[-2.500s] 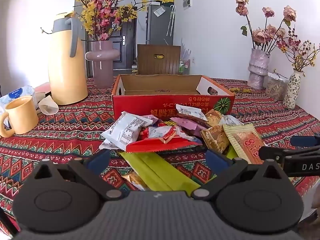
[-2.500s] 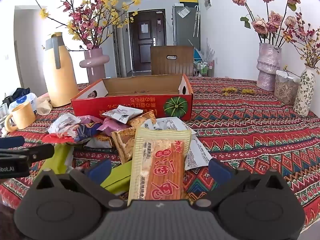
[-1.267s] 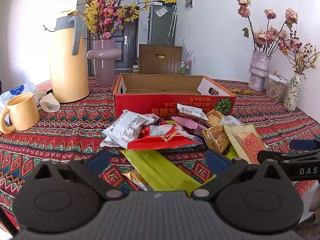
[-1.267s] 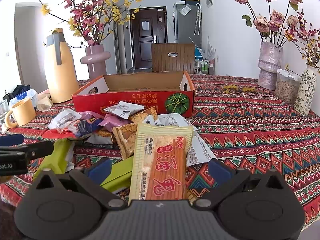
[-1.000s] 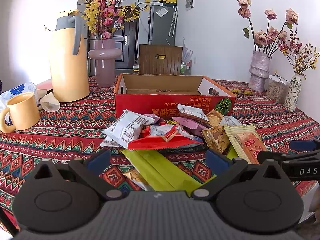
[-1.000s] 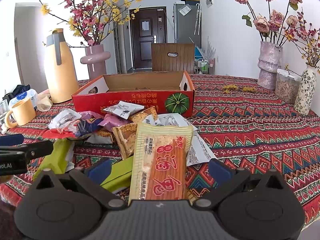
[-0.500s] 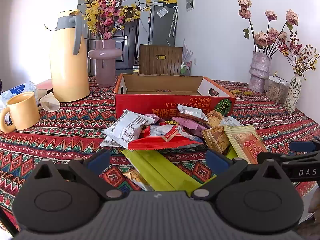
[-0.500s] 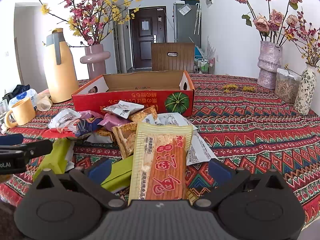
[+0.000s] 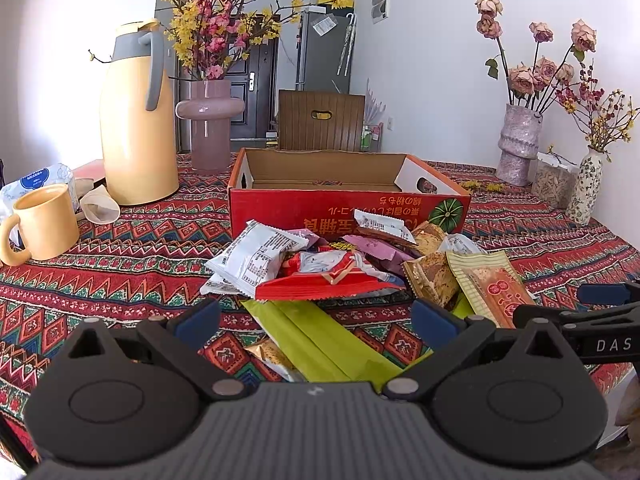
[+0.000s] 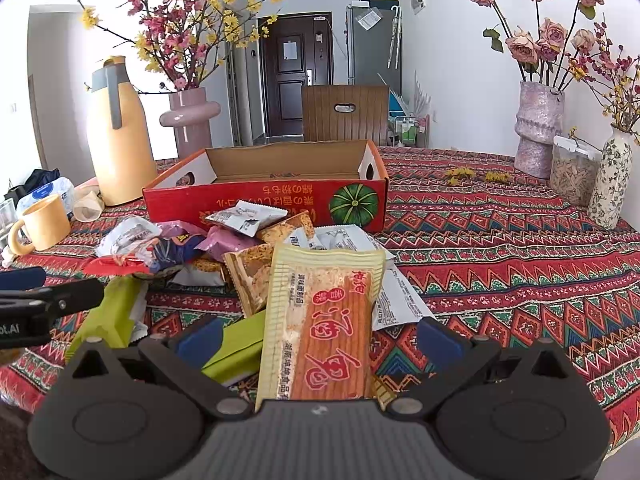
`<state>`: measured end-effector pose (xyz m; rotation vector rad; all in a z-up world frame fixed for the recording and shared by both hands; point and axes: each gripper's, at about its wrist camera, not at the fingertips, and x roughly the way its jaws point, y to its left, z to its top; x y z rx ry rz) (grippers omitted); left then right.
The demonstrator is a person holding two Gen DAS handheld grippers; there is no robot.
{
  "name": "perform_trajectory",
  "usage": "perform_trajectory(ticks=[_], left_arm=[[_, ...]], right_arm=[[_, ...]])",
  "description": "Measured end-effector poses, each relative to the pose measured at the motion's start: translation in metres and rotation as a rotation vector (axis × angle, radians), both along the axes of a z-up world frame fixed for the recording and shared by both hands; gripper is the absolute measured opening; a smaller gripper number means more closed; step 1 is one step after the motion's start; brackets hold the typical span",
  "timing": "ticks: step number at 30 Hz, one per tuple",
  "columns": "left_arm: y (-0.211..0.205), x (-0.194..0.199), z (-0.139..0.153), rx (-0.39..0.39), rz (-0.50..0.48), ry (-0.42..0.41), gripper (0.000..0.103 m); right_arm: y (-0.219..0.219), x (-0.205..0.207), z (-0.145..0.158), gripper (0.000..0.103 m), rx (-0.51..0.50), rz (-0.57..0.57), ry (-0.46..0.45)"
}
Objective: Organize snacks
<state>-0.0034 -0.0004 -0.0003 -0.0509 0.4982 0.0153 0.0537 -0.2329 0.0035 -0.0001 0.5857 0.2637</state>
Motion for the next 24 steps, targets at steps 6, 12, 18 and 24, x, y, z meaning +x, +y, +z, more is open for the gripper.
perform_trajectory(ticks=[6,12,18,24], left_arm=[[0.000,-0.001,0.001,-0.003,-0.002,-0.005,0.103],[-0.001,0.000,0.001,-0.008,-0.004,-0.006,0.103],[0.000,0.001,-0.001,-0.012,-0.002,0.000,0.103],[0.002,0.004,-0.005,-0.023,0.001,0.017,0.103]], right_arm=[[0.000,0.000,0.000,0.103,0.000,0.000,0.001],[0.000,0.000,0.001,0.103,0.000,0.001,0.002],[0.000,0.003,-0.006,0.103,-0.018,-0.007,0.010],[-0.004,0.010,-0.012,0.103,-0.023,-0.009,0.046]])
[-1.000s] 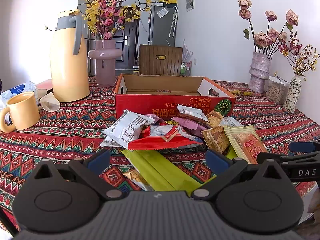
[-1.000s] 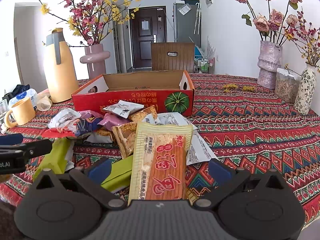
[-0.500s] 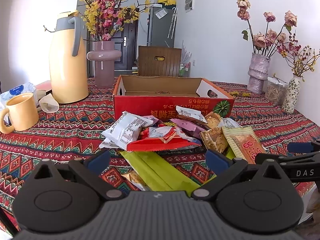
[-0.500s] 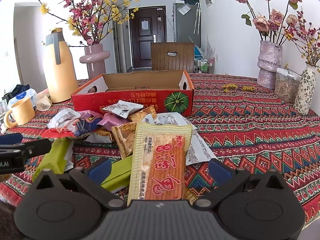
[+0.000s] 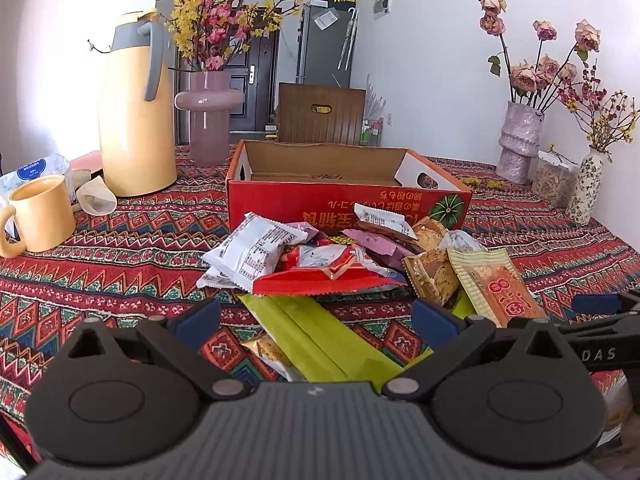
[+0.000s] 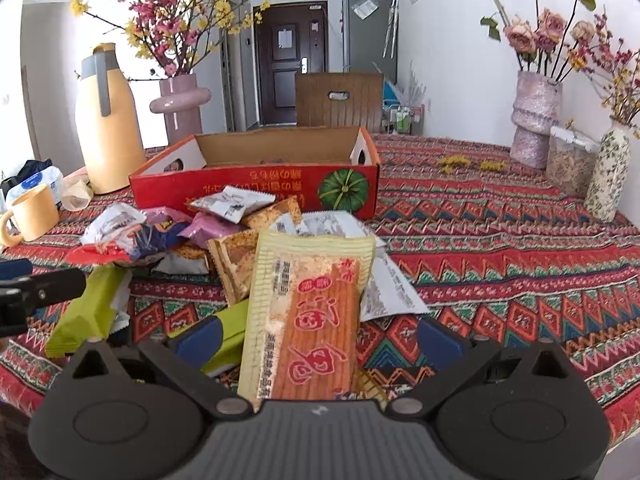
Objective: Organize snacks
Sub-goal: 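Grasp the orange snack bar with the right gripper while the left grasps the green packet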
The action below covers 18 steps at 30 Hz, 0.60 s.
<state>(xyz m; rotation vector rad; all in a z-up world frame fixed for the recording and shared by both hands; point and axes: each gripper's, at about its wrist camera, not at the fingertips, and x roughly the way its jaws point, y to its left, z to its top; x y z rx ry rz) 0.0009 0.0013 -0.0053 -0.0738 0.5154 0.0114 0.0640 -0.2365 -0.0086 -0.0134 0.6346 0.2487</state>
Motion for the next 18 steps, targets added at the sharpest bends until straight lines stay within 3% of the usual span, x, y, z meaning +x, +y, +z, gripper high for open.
perform_trajectory(ticks=[4,10,12,14,18], left_arm=[[0.001,0.001,-0.001,-0.003,0.004,0.007,0.103],[0.003,0.003,-0.003,-0.005,0.015,0.028,0.103],[0.001,0.005,-0.004,0.001,0.010,0.038,0.103],[-0.001,0.007,-0.005,0.009,0.004,0.047,0.103],[-0.003,0.012,-0.009,0.012,-0.002,0.072,0.103]], right_arm=[[0.003,0.004,-0.004,0.103,-0.010,0.017,0.021],[0.007,0.012,-0.014,0.094,-0.023,0.040,0.065],[0.010,0.013,-0.019,0.080,-0.041,0.050,0.094],[0.011,0.011,-0.022,0.076,-0.044,0.049,0.101],[0.007,0.006,-0.017,0.056,-0.026,0.056,0.081]])
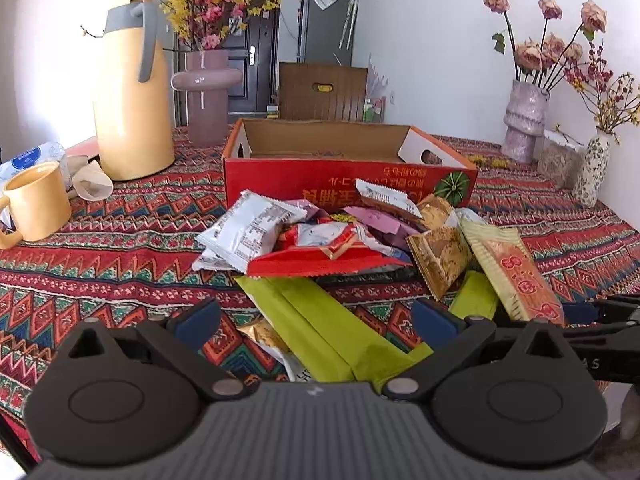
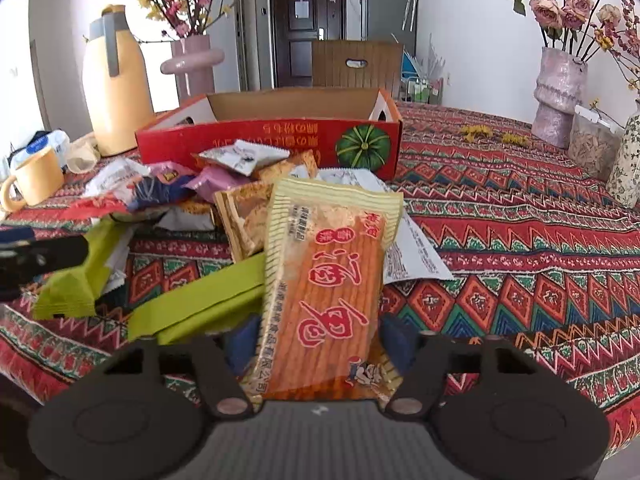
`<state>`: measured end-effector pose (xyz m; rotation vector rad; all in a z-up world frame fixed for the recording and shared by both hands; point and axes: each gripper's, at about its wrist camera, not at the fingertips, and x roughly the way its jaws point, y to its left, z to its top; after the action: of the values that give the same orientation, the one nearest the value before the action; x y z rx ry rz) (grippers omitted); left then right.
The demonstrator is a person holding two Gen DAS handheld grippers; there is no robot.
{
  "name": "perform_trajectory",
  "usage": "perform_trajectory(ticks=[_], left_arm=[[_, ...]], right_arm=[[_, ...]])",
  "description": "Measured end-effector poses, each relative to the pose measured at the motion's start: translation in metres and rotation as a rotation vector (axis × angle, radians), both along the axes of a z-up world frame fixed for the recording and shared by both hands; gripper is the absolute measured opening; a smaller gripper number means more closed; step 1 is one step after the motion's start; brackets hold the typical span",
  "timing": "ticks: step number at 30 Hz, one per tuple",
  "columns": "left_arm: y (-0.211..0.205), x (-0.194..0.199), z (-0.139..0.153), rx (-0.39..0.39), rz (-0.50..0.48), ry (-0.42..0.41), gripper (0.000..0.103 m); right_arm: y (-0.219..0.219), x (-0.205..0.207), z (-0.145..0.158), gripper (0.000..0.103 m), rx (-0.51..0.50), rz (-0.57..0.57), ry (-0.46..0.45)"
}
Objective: Organize snacks
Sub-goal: 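Grasp the orange snack bar with the right gripper while the left grasps the green packet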
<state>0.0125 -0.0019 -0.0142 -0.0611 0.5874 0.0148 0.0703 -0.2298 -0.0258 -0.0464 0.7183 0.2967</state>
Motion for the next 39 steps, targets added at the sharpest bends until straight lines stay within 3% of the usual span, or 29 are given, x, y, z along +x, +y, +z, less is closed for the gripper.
perform_trajectory(ticks=[5,13,21,26,39], left_arm=[[-0.002,0.019,-0.004,0.014,0.023,0.069,0.103],[-0.005,0.050,-0.008,0.040,0.107,0.154,0.099],[-0.003,0.057,-0.015,0.044,0.143,0.216,0.058],[0.004,0.046,-0.011,0.028,0.137,0.200,0.040],[0.020,0.016,0.009,0.014,0.139,0.118,0.037]], right_arm=[[-0.006,-0.007,0.002,0.045,0.019,-0.010,-0.019],[-0.020,-0.016,0.009,0.044,0.063,-0.036,-0.081],[-0.024,-0.015,0.006,0.044,0.084,-0.037,-0.075],[-0.024,-0.015,0.005,0.044,0.093,-0.034,-0.072],[-0.021,-0.019,0.008,0.044,0.091,-0.032,-0.083]])
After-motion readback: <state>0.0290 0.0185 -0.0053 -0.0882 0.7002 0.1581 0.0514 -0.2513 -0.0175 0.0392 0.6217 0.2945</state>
